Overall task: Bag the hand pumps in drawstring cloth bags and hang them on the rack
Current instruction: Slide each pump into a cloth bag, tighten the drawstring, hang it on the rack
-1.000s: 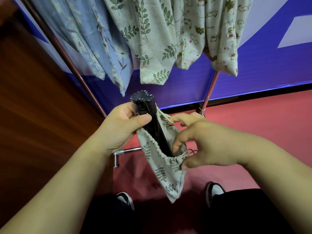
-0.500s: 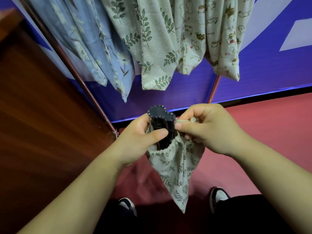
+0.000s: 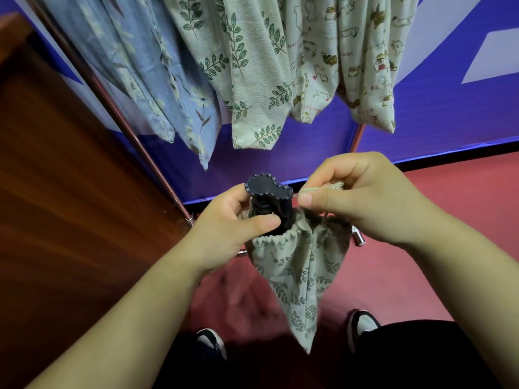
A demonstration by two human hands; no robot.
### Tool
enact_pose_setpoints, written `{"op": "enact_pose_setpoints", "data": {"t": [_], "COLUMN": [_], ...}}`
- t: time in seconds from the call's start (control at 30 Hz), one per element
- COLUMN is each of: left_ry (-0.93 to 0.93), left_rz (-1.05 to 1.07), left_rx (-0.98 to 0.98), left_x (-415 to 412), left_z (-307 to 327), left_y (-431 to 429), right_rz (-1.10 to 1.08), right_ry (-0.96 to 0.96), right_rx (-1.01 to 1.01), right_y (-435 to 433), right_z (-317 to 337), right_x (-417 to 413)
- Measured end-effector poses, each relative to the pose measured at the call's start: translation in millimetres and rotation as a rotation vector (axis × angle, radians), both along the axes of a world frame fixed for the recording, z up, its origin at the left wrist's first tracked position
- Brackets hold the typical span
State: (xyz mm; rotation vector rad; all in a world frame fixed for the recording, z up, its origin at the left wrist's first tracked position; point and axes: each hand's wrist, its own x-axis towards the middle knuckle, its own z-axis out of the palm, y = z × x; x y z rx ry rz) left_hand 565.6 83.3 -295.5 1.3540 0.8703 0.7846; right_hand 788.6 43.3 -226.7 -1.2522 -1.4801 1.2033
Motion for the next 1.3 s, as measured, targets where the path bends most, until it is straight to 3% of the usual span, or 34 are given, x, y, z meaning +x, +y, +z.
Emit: {"op": "enact_pose_setpoints", "data": {"t": [0.2, 0.4, 0.57, 0.77, 0.97, 1.3], "left_ry": [0.040, 0.040, -0.064, 0.176, 0.204, 0.092], "left_rz": [0.035, -0.064, 0.017, -0.102, -0.042, -0.069], "left_rx": [0.062, 0.015, -0.055, 0.031, 0.052, -0.054], "left_x": [-1, -3, 7, 20, 18, 42], "left_z": [1, 9, 8, 9, 9, 26], "left_y": [1, -3, -8, -10, -8, -16], "right_rz": [0.032, 0.023, 0.017, -0.018, -0.097, -0.093], "right_ry": [0.119, 0.160, 0.146, 0.057, 0.024, 0.018], "right_rx": [0.020, -0.002, 0.013, 0.076, 0.026, 0.086], "right_y": [0, 0, 2, 3, 7, 11], "right_z": [1, 1, 0, 1, -2, 8], "right_x": [-8, -14, -14, -16, -22, -23]}}
